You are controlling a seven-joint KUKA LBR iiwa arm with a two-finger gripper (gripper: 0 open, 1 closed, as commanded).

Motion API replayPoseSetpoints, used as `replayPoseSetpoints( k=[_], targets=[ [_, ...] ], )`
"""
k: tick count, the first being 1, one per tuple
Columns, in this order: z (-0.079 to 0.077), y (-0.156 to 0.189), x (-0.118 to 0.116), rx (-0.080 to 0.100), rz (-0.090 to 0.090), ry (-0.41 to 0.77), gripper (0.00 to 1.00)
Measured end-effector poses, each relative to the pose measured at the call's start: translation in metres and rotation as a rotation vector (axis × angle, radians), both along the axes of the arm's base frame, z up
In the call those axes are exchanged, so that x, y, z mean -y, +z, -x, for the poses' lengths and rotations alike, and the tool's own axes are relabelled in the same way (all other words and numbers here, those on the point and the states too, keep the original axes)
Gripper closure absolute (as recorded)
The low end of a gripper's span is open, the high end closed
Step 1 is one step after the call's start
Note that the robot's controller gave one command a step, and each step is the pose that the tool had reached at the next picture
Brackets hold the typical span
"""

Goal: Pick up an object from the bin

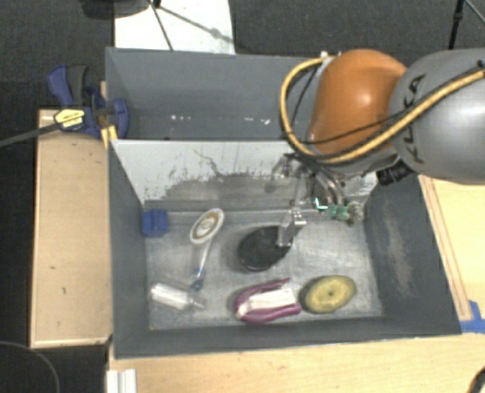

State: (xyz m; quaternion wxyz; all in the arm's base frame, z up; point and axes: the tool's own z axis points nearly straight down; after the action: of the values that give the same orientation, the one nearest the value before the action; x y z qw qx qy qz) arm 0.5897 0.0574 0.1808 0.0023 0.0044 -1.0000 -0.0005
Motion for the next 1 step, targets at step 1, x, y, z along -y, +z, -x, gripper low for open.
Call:
replayPoseSetpoints(
  k=[1],
  targets=[
    [-0.0022,-0.1082,0.0023,0.012,0.000,0.026,0.00]
  ],
)
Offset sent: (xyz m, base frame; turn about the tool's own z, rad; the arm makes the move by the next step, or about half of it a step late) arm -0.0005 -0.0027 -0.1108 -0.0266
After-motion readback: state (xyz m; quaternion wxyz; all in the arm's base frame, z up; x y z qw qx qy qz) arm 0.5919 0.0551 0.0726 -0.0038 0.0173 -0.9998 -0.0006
